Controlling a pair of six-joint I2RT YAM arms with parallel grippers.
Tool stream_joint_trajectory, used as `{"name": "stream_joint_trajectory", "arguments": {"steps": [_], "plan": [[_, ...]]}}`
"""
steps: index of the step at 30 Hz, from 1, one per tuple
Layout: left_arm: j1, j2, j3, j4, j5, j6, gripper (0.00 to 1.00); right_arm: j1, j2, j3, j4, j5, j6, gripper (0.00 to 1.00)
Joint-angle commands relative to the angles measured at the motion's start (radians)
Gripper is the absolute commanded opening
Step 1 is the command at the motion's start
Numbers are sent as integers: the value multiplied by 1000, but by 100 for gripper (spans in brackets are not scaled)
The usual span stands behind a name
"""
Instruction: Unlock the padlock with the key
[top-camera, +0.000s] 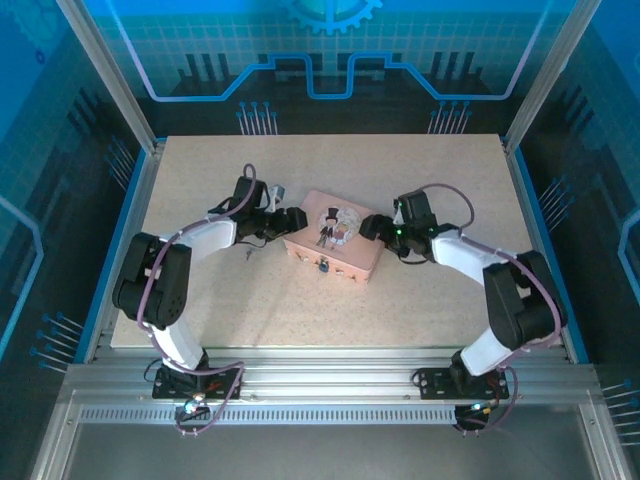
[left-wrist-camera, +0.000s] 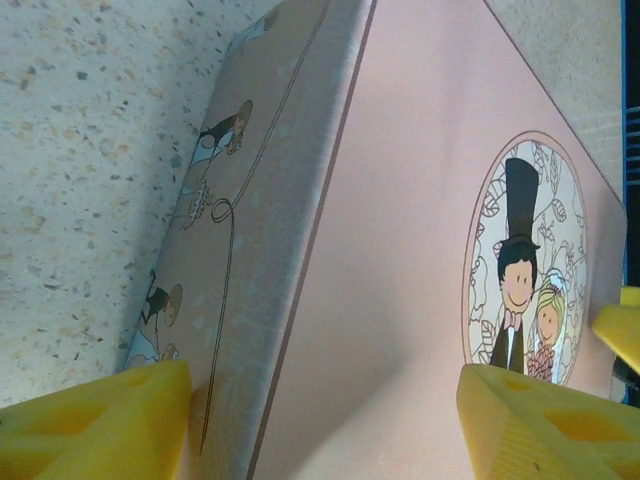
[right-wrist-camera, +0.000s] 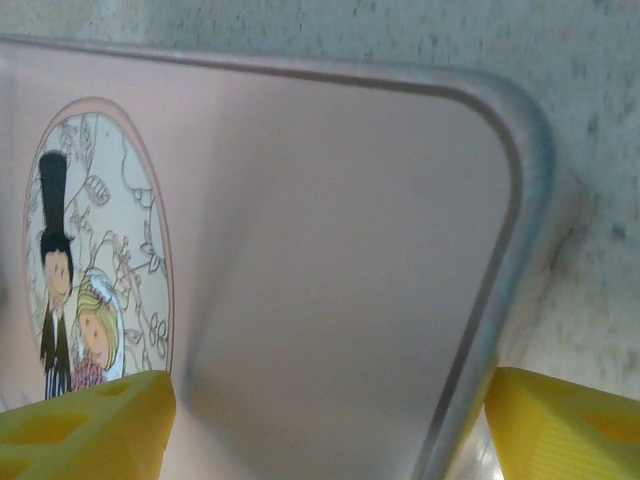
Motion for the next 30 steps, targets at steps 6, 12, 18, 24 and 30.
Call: {"name": "stream_joint_trajectory", "arguments": {"steps": [6,12,18,24,30], "plan": [[-92,65,50,152,106,-151,71,-6,209,261,2,-145,-85,81],[-93,106,95,138,49,-178,72,-18,264,346,-35,-131,-100,82],[-93,59,63,131,-1,-185,73,-24,263,355,-55,-108,-120,86],[-92,-16,7,101,-69,-198,77,-40,243,367,-83,-81,-141,91],[-89,-87,-19,52,-123,-195,78,-50,198,378,-157,-28,-179,93]]}}
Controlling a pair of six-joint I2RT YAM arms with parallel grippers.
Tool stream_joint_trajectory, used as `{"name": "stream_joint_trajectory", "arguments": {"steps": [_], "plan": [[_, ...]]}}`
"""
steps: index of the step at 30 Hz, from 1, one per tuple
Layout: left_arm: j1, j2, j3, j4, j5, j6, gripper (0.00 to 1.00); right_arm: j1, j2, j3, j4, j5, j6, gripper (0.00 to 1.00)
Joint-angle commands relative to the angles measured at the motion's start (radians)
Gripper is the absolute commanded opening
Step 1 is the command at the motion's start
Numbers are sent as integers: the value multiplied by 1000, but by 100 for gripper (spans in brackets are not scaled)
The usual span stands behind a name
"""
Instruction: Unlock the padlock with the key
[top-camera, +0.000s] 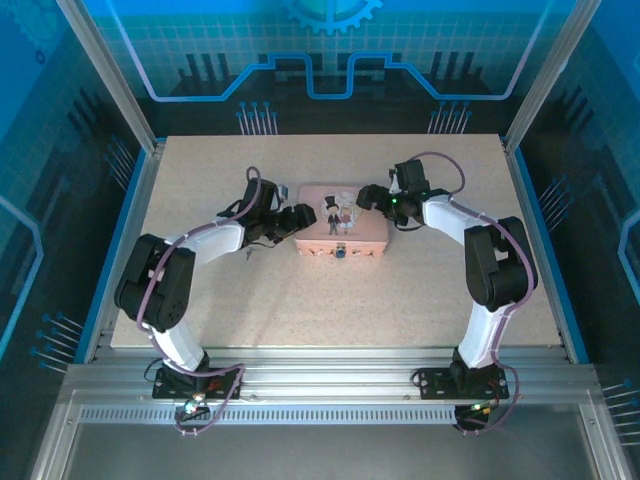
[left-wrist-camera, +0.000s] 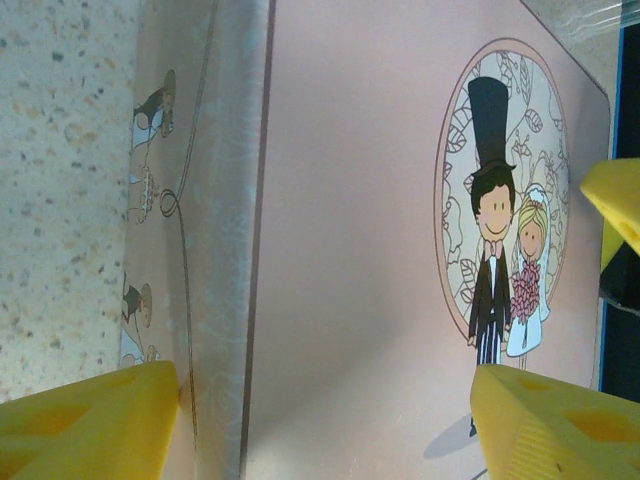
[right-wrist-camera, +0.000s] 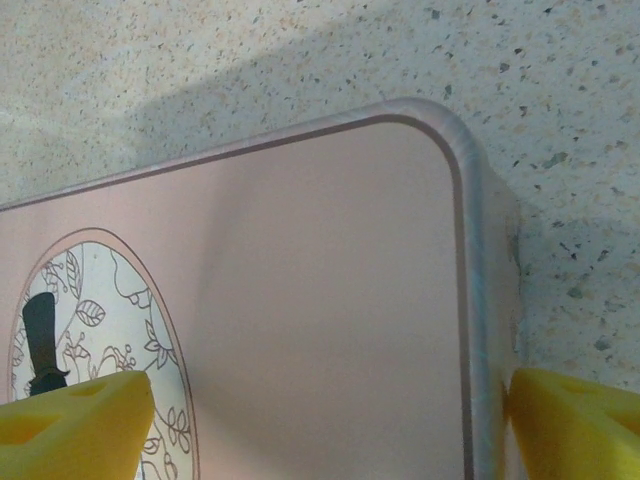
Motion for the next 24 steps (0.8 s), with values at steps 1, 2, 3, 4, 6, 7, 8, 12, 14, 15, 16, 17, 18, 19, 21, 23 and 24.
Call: {"name": "stream_joint_trajectory", "arguments": {"steps": [1,2,3,4,6,7,8,12,14,15,16,17,18,19,21,23,24], "plan": [[-18,-83,-12,-11,-22,-3,79,13,-67,31,-55,-39,-38,93],[-16,-95,-8,-38,-40,6,81,13,-83,25,-62,-31,-43,93],[-15,-104,2,-75,-60,21,82,14,-99,17,-66,-28,-47,93],[-12,-110,11,-105,-72,33,82,14,-115,9,-71,-27,-49,93],[-6,-128,20,-154,-103,55,83,14,-148,-8,-85,-30,-51,92],[-3,-139,18,-171,-116,60,83,15,-168,-21,-87,-30,-52,92],[2,-155,14,-186,-130,65,83,16,-194,-40,-87,-28,-56,92],[17,-231,-22,-231,-201,78,85,20,-299,-96,-130,6,-74,92],[25,-263,-37,-260,-232,80,87,28,-348,-121,-153,22,-90,92],[32,-277,-46,-274,-248,78,90,33,-373,-134,-163,31,-99,92],[39,-289,-53,-282,-255,70,94,39,-393,-143,-171,37,-108,92],[51,-300,-65,-287,-258,60,99,46,-416,-157,-178,40,-116,92],[66,-313,-76,-294,-267,42,99,56,-439,-169,-184,43,-123,92],[82,-322,-88,-292,-265,24,99,65,-457,-179,-188,45,-129,92],[119,-332,-111,-289,-248,-13,99,90,-501,-200,-198,59,-140,92],[171,-319,-116,-311,-214,-43,99,118,-545,-225,-203,75,-145,92],[191,-310,-114,-328,-201,-52,99,130,-562,-234,-207,78,-145,91]]}}
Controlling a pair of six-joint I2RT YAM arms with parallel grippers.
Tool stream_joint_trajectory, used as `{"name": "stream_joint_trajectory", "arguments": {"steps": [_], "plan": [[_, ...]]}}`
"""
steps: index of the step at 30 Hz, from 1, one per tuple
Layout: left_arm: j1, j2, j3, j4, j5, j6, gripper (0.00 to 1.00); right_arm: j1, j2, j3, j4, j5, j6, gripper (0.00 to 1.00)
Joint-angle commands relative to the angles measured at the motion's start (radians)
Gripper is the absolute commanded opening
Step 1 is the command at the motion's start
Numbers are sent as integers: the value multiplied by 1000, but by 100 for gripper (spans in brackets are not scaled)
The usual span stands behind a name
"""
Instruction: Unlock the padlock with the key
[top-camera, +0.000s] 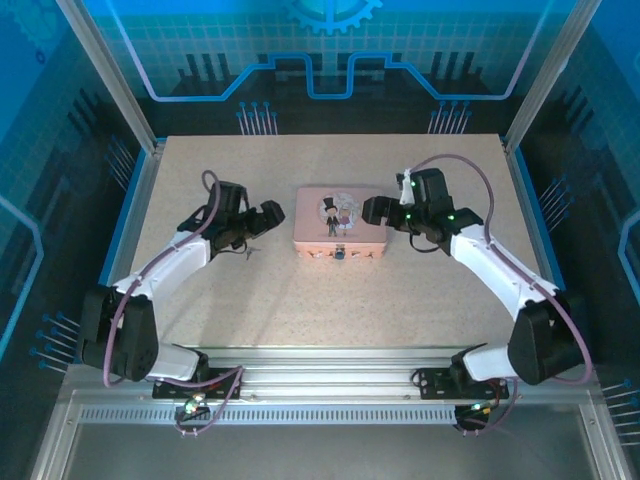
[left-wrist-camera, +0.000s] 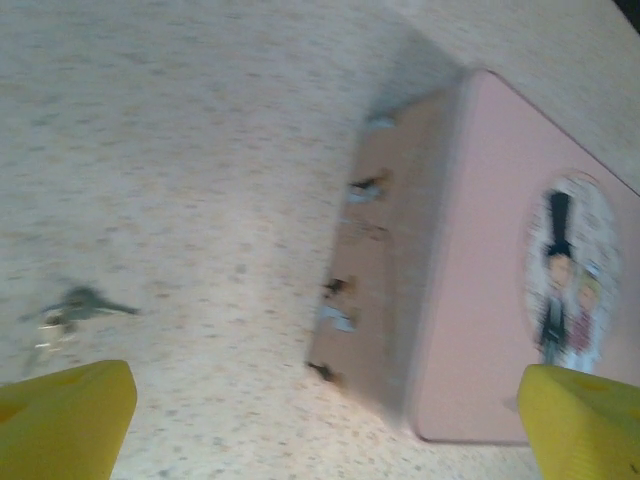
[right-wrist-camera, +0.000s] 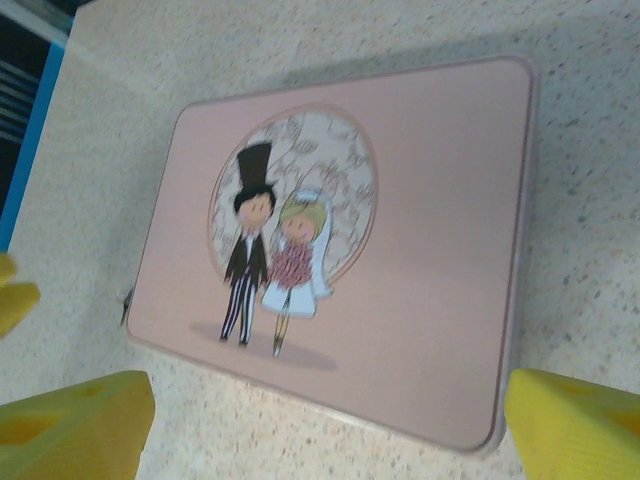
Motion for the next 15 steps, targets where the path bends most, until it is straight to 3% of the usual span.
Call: {"name": "stream_joint_trajectory", "arguments": {"steps": [1,11,15], "plan": [[67,15,-10,-90,18,-62,96,53,-75,-36,-48,38,-33,91],[69,117,53,-234,-102,-128,55,201,-175,-111,-89,140,14,90],[58,167,70,-239,-144,-184,53,260,-177,-118,-91,171,26,90]]}}
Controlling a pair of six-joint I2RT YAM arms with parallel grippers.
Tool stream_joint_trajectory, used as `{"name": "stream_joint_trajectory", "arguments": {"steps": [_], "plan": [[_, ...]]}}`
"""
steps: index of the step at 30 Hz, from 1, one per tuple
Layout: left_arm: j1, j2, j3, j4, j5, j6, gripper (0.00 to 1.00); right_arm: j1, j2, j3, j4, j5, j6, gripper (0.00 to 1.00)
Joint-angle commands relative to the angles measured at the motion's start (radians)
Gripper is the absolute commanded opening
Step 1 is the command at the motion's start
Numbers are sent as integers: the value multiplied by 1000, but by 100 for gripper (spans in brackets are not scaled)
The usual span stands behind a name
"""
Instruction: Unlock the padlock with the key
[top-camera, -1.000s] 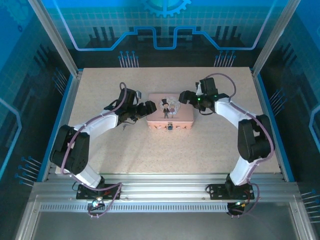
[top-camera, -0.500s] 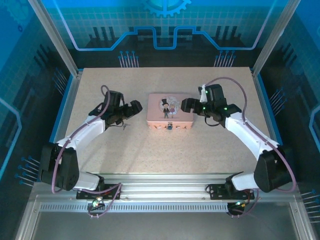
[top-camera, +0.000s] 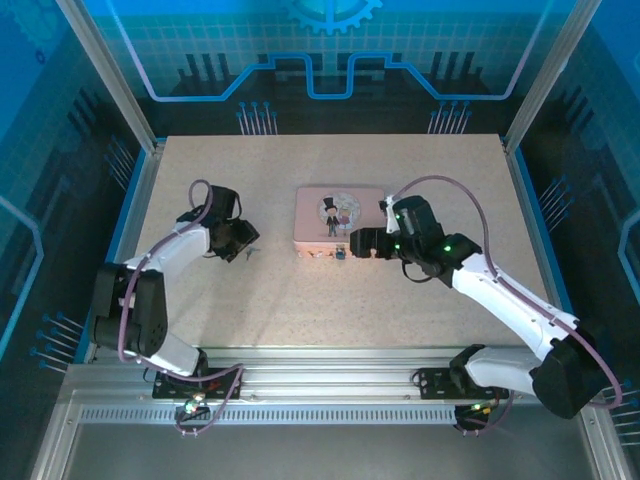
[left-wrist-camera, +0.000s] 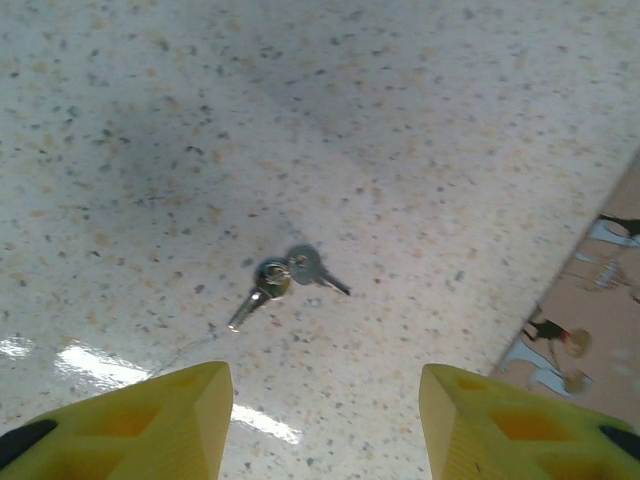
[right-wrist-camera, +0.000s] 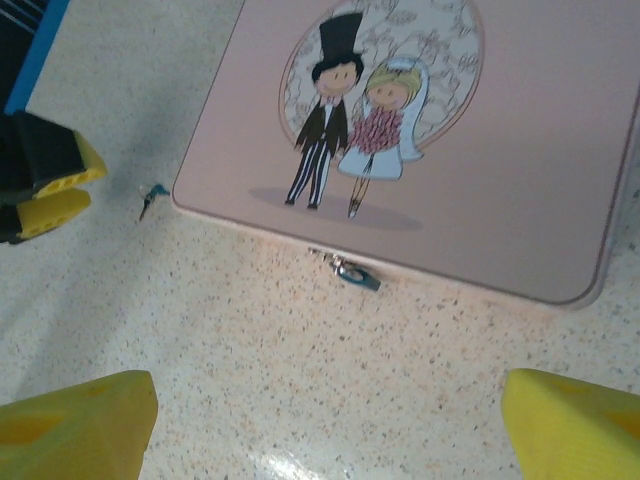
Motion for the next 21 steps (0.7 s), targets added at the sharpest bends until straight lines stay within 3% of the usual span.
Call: {"name": "stream_joint_trajectory", "arguments": {"steps": [1,10,21], "plan": [[-10,41,39,-47,-55,-71,53,56,-13,-12,-15,49,16,90],[-49,160,117,-60,-83,-143,50,184,54,19,11,77,-18,88],[-52,203,120,-73,-134,-227,49,213,75,6,41,77,-12,89]]}}
